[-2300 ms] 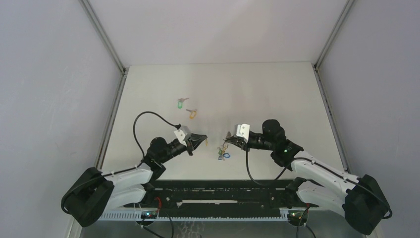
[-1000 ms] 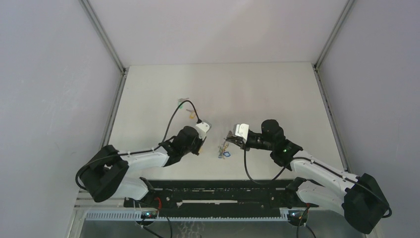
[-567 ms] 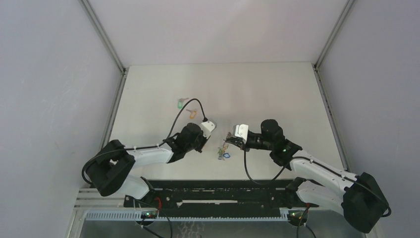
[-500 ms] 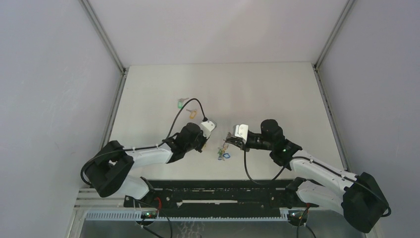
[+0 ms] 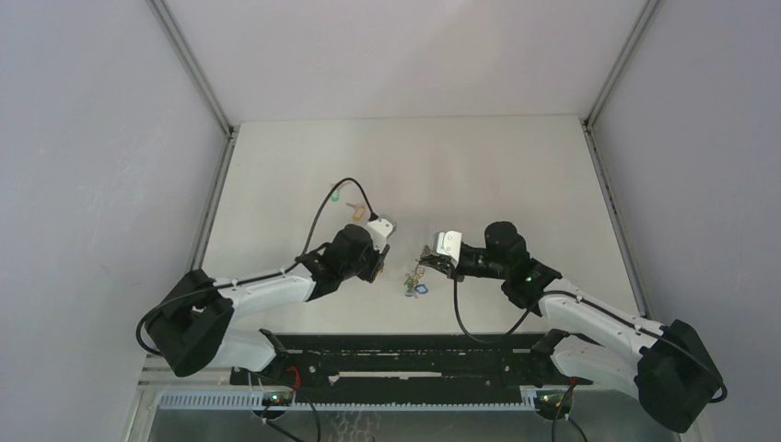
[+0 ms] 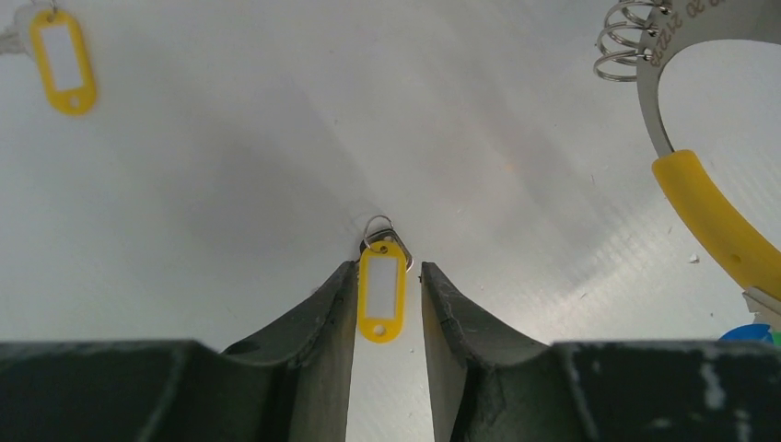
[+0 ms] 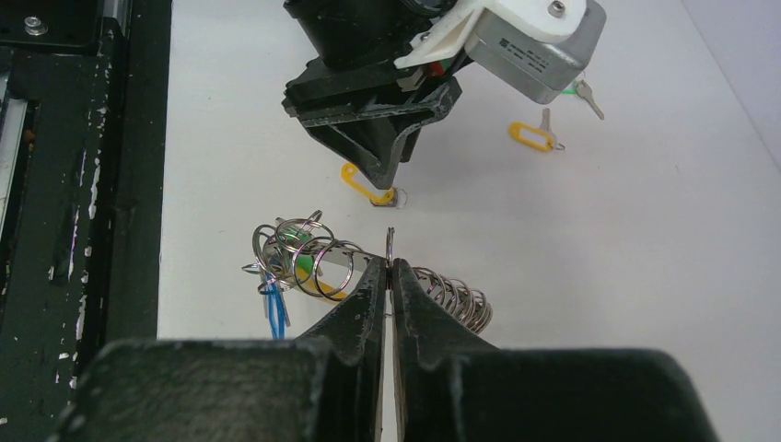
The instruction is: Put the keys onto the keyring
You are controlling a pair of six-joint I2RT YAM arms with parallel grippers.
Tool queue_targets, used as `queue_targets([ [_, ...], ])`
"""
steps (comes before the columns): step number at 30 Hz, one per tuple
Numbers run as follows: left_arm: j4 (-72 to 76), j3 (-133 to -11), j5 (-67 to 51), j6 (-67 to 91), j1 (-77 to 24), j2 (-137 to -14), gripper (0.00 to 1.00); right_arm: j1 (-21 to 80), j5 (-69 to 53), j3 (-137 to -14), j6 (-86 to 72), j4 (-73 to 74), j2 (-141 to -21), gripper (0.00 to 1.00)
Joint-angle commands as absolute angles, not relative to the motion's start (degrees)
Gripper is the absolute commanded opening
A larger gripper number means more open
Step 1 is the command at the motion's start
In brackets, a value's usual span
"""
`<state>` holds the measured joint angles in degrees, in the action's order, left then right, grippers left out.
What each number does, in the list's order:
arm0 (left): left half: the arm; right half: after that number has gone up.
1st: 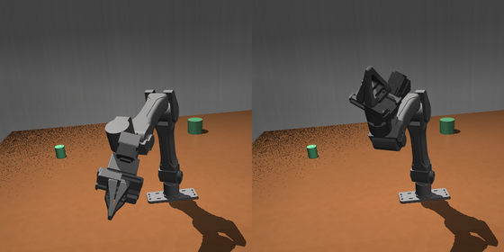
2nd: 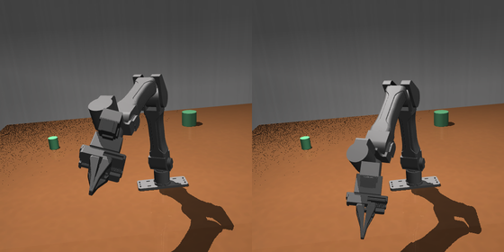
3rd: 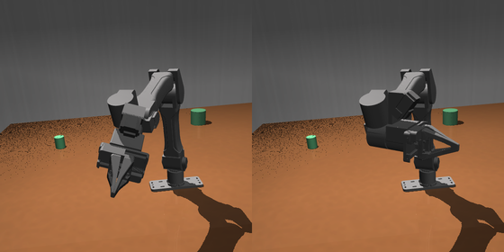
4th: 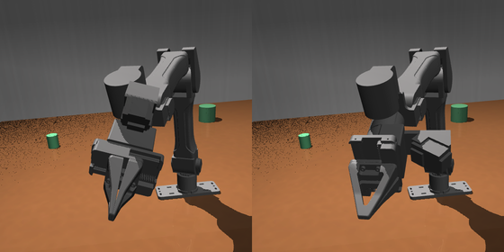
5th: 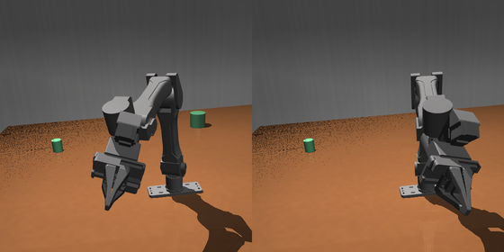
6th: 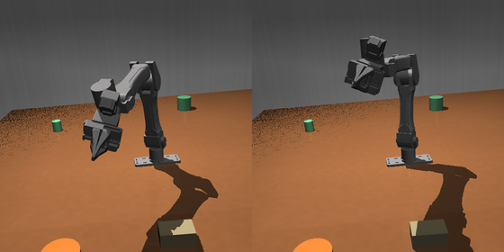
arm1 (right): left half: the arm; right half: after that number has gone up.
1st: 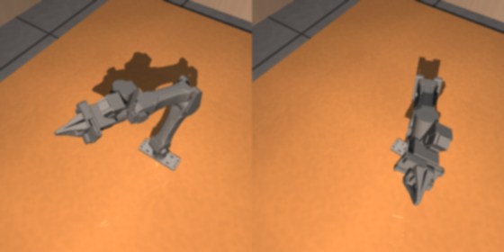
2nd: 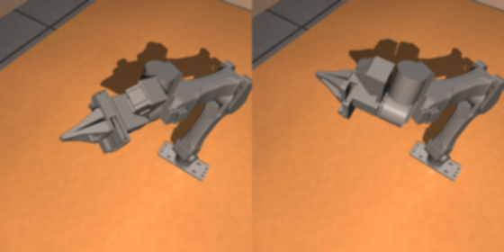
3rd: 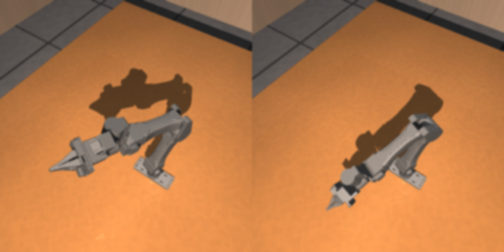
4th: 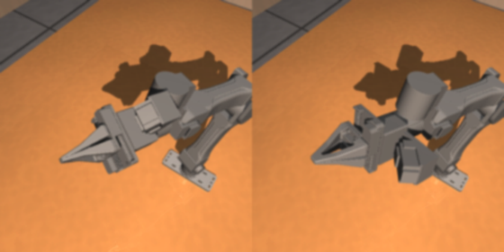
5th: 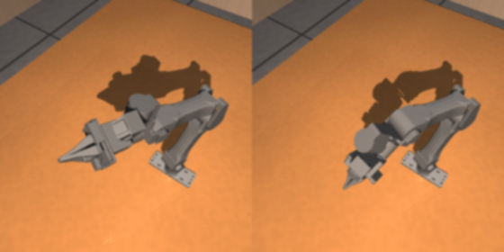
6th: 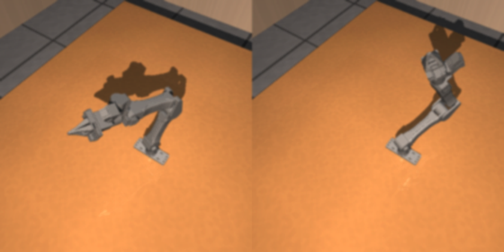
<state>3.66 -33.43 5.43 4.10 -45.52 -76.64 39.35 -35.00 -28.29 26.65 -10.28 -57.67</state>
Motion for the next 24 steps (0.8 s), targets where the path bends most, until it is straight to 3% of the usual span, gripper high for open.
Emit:
queue_targets([
  [1, -0.4, -38.3, 2.0, 10.3, -42.4, -78.3, 0.36, 39.1, -35.6, -28.6, 27.3, -12.5, -57.1, 0.0],
  [24, -8.9, -49.9, -11.1, 10.7, -34.7, -90.6, 0.38, 39.0, -35.4, -28.6, 27.2, -12.6, -57.6, 0.0],
])
